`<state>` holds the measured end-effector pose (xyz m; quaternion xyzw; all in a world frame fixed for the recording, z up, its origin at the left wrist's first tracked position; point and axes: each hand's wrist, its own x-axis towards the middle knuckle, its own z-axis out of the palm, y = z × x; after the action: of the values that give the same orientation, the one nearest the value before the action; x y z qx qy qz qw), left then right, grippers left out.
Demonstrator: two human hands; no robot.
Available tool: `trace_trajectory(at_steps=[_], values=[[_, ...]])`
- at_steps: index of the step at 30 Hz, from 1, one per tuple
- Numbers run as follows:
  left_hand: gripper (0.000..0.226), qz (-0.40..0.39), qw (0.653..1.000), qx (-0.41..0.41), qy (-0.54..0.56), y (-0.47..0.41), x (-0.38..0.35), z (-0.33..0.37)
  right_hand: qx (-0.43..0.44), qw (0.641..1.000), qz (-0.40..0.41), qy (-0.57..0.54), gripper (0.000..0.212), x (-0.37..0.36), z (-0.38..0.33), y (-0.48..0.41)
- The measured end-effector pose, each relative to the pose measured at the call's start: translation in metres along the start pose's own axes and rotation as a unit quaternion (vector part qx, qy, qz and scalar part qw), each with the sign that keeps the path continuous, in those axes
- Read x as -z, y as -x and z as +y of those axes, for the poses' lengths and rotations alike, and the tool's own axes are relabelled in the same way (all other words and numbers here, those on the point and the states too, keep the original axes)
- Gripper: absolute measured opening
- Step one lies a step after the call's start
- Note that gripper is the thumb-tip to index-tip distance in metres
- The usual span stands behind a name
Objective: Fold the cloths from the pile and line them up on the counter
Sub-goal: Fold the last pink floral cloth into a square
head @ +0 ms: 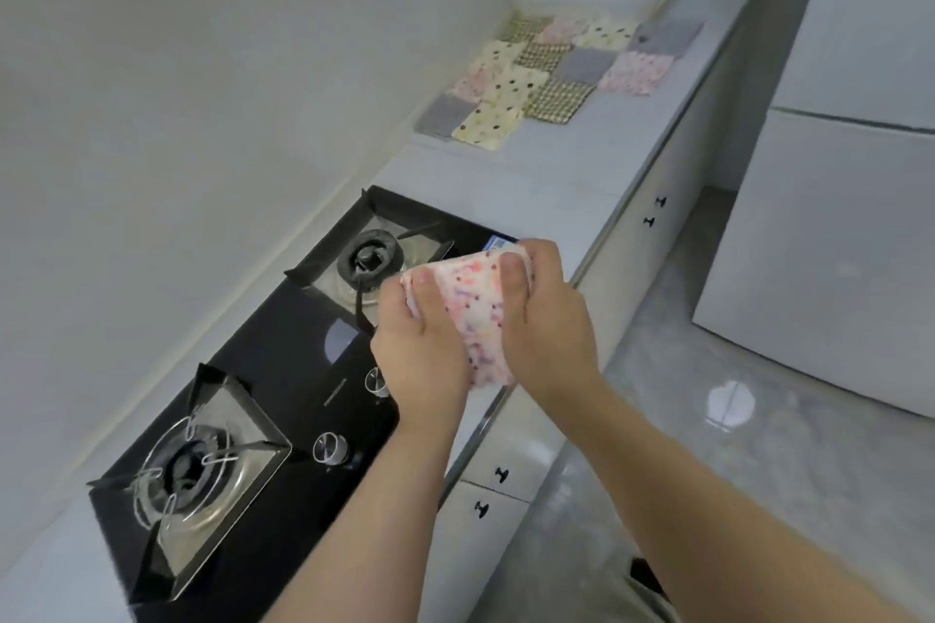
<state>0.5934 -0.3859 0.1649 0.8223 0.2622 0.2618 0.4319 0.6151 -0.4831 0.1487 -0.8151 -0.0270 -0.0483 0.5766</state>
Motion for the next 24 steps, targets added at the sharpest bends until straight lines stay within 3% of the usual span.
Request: trace_trajectory(at_steps=[10,16,21,24], values=[[0.026,-0.080,0.996,-0.020,0.024,0.001,-0.090,0.096,-0.108,0.993,0.014,0.046,0.037,0.118,0.003,-0.088],[0.026,-0.110,0.993,0.023,0.038,-0.023,-0.137,0.101,-0.118,0.989,0.010,0.087,0.032,0.129,0.021,-0.138],[0.031,-0.116,0.990,0.068,0.039,-0.062,-0.185,0.084,-0.077,0.961,-0.086,0.252,0.024,0.109,0.056,-0.208],[0.036,-0.109,0.986,0.119,0.042,-0.100,-0.223,0.062,-0.081,0.958,-0.109,0.254,0.015,0.092,0.074,-0.260]])
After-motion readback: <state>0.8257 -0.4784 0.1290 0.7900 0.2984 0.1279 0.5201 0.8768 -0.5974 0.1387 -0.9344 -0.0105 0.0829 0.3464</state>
